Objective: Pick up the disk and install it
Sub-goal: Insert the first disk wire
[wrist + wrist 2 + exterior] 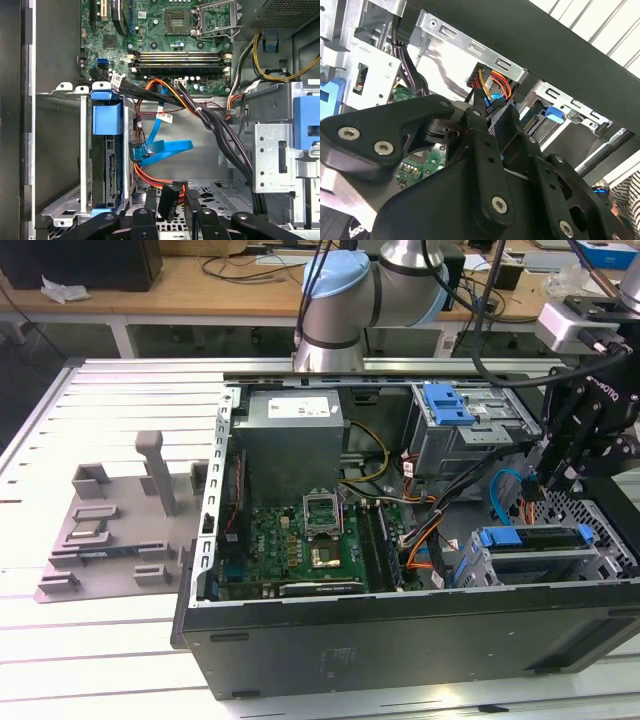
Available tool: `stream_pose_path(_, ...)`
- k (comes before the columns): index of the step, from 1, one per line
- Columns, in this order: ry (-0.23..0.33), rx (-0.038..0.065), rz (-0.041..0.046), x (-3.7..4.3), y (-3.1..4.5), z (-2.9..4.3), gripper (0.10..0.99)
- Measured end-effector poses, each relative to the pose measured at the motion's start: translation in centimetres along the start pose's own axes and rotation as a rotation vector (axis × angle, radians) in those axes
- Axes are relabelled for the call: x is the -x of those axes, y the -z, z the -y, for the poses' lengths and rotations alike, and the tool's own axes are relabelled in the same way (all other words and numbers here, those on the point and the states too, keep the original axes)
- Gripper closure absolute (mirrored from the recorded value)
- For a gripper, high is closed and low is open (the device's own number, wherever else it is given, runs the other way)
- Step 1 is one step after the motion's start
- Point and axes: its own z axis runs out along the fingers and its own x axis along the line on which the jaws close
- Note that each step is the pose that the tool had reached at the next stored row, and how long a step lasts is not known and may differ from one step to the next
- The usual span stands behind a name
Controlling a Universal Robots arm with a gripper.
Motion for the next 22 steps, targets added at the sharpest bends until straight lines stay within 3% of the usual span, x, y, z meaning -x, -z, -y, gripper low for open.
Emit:
stream_pose_path(5, 0.0, 0.0, -0.0007, 0.0, -0.01, 0.0, 0.737)
stream_pose_path(7, 0.0, 0.0, -0.0011, 0.0, -0.01, 0.0, 0.918)
stream_pose_path(14, 0.0, 0.0, -0.0023, -0.06, -0.01, -0.05, 0.918)
stream_pose_path(18, 0.0, 0.0, -0.0038, -1.37, -0.07, -0.31, 0.918)
stream_pose_path(21, 0.0, 0.0, -0.0063, -3.29, -0.16, -0.32, 0.918)
stream_pose_path(22, 0.0, 0.0, -0.0064, -3.61, -0.18, -0.33, 0.918)
